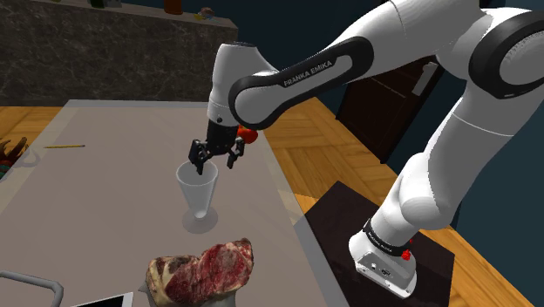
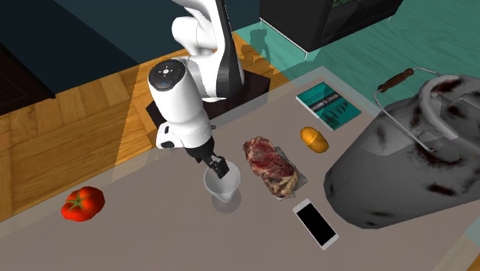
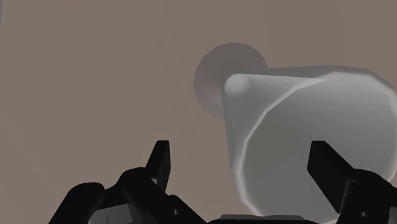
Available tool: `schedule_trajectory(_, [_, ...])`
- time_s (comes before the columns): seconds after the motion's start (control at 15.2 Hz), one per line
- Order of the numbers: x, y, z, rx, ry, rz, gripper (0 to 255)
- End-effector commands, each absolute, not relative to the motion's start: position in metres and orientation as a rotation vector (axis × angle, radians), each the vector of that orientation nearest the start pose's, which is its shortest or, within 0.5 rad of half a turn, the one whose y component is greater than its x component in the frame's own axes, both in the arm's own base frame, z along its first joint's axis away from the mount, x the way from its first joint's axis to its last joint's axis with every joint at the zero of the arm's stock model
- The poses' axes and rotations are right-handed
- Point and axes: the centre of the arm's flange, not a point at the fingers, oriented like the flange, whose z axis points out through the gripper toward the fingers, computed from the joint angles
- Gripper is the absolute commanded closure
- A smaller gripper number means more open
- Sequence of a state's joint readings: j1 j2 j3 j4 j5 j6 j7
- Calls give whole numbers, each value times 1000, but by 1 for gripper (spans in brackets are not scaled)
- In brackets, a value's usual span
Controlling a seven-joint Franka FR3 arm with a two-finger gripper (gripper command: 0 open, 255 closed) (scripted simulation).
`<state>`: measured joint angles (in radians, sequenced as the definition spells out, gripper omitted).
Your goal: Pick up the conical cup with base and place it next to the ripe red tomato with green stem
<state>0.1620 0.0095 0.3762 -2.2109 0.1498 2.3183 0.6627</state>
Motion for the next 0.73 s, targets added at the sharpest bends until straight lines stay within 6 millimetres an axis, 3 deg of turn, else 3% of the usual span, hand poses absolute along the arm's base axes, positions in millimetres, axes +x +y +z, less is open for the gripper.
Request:
schedule_trajectory(0.0, [461, 279, 377, -2970, 330, -22, 0])
schedule_trajectory(0.53, [461, 279, 377, -2970, 330, -22, 0])
schedule_trajectory(0.59, [461, 279, 377, -2970, 330, -22, 255])
schedule_trajectory(0.66, [461, 279, 377, -2970, 330, -22, 255])
